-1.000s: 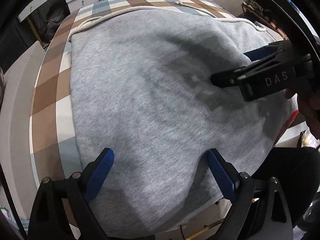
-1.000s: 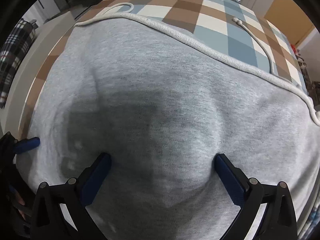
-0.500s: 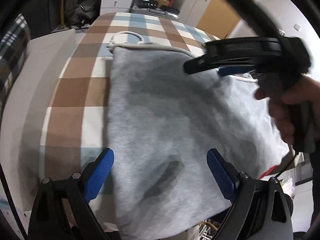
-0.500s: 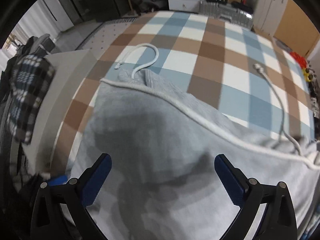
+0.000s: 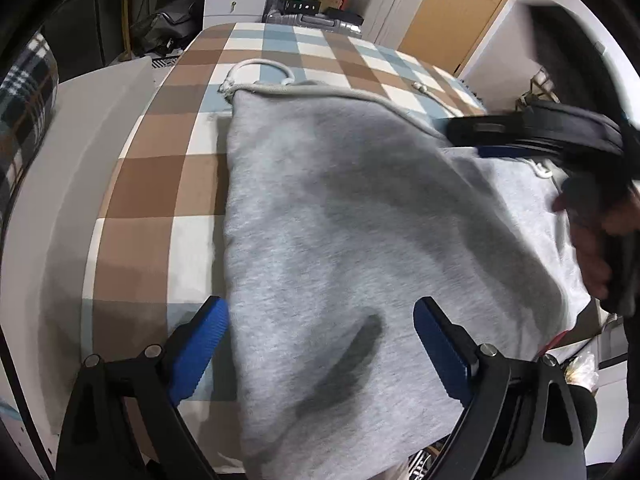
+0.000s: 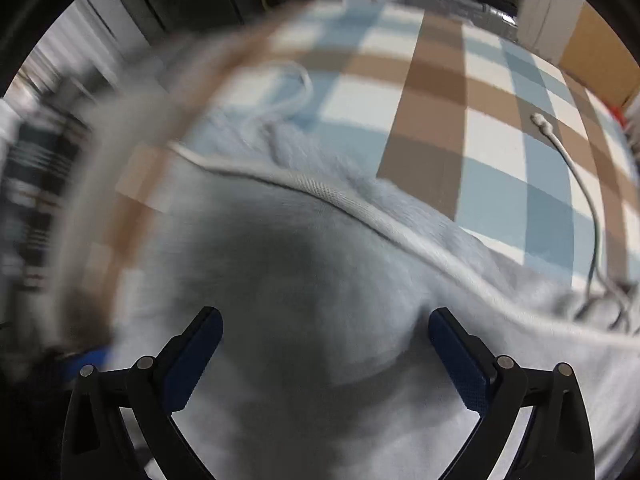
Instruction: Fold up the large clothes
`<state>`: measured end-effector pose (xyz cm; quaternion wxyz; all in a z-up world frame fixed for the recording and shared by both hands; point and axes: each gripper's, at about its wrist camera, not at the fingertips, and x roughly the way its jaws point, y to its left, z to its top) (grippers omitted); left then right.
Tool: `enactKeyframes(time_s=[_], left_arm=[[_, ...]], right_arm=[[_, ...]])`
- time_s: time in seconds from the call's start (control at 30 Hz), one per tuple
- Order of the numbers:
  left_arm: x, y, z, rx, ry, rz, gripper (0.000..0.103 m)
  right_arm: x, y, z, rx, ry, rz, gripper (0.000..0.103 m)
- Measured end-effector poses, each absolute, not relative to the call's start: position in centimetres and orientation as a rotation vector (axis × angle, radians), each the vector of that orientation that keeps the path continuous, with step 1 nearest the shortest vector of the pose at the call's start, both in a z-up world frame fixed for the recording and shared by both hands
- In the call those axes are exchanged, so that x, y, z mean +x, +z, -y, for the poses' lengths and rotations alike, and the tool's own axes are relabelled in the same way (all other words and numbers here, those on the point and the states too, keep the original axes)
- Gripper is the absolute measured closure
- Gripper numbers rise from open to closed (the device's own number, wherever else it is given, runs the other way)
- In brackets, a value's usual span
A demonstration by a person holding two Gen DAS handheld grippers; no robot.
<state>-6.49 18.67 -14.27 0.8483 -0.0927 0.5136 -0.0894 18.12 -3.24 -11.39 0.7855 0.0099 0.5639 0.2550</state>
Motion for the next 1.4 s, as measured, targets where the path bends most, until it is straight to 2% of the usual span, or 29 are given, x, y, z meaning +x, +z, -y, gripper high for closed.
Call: enactKeyframes(time_s=[0.13,0.3,0.5,0.87,1.13,1.3,1.4], left_arm=[[-6.7,-13.5,-17.3,-0.228,-0.212,-1.051,0.012],[-6.0,-13.4,-14.8,-0.194,-0.276,-1.031,0.012],[-5.4,-14.6,-14.9,-0.165,-0.239,-1.079,0.012],[-5.1,-14.7,-13.8,-0.179,-0.260,-1.107,0.012],[-5.1,-14.7,-13.4,-0.148,-0.266,-1.104,0.012],[-4.8,-14.7,-14.1,-0.200,-0.260,-1.107,0.012],[-5.1,-14.5,-13.7,-0.207,-0.272,-1.104,0.012]], right_arm=[[16.1,-9.3,11.4,0.115,0.505,-1.147,0.000],[18.8,-12.6,19.4,0.266,0.276,-1.278,0.000],[22.1,-15.8,18.0,-0.021,0.162,-1.320,0.000],[26.5,-17.2,19.4,0.049,-0.008,-1.353,0.000],[28.1,-15.1,20.5,0.007,-0.050,-1.177,0.001],[24.0,-9.4,24.0,0.096,0.029,-0.944,0.000],[20.1,-6.5,26.5,0.119,0.077,-0.874,0.000]])
